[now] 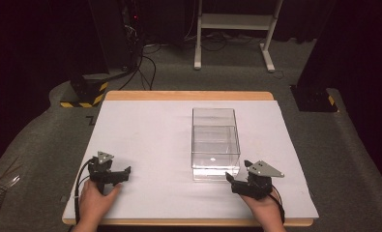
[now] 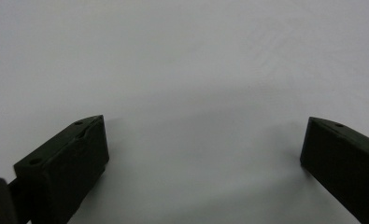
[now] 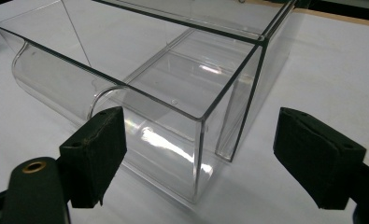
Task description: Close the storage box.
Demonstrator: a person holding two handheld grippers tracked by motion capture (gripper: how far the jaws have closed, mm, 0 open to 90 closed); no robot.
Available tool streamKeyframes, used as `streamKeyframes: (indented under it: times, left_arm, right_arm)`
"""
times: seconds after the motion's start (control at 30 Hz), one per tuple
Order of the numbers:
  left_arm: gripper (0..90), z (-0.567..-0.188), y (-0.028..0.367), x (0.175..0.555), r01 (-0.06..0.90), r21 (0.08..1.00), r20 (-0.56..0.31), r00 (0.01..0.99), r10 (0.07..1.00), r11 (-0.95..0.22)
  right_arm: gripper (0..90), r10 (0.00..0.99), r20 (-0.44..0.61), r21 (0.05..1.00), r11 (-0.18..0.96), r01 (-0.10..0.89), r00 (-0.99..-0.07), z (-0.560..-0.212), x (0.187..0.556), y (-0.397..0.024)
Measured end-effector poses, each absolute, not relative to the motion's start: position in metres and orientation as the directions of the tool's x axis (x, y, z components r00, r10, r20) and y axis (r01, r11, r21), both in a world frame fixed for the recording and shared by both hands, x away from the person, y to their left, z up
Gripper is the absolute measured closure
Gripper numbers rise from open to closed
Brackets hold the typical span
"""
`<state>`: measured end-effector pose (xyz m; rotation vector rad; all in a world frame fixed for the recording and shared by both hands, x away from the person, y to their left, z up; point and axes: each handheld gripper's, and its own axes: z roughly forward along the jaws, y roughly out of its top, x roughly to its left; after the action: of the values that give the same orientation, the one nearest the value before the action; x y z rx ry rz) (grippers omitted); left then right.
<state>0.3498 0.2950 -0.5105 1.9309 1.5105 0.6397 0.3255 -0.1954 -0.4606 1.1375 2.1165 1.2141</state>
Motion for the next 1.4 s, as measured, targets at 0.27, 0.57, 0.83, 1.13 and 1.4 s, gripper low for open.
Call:
streamKeyframes:
  times: [0.27, 0.57, 0.83, 1.13, 1.4]
  left_arm:
    - [1.3, -0.510, 0.295, 0.350, 0.683, 0.709, 0.010, 0.237, 0.972, -0.174]
    - [1.3, -0.510, 0.295, 0.350, 0.683, 0.709, 0.010, 0.237, 0.972, -0.174]
    - [1.3, -0.510, 0.295, 0.350, 0.683, 0.710, 0.009, 0.237, 0.971, -0.173]
    - [1.3, -0.510, 0.295, 0.350, 0.683, 0.709, 0.010, 0.237, 0.972, -0.173]
    - [1.2, -0.510, 0.295, 0.350, 0.683, 0.709, 0.009, 0.237, 0.972, -0.173]
  right_arm:
    - [17.5, 0.832, 0.029, 0.855, 0.267, 0.445, -0.555, -0.462, 0.336, -0.195]
    - [17.6, 0.838, 0.023, 0.858, 0.263, 0.441, -0.544, -0.462, 0.347, -0.193]
    - [17.6, 0.848, 0.018, 0.860, 0.258, 0.441, -0.530, -0.462, 0.358, -0.192]
    - [17.6, 0.854, 0.021, 0.861, 0.248, 0.444, -0.519, -0.463, 0.366, -0.191]
    - [17.6, 0.860, 0.029, 0.861, 0.237, 0.450, -0.509, -0.465, 0.371, -0.190]
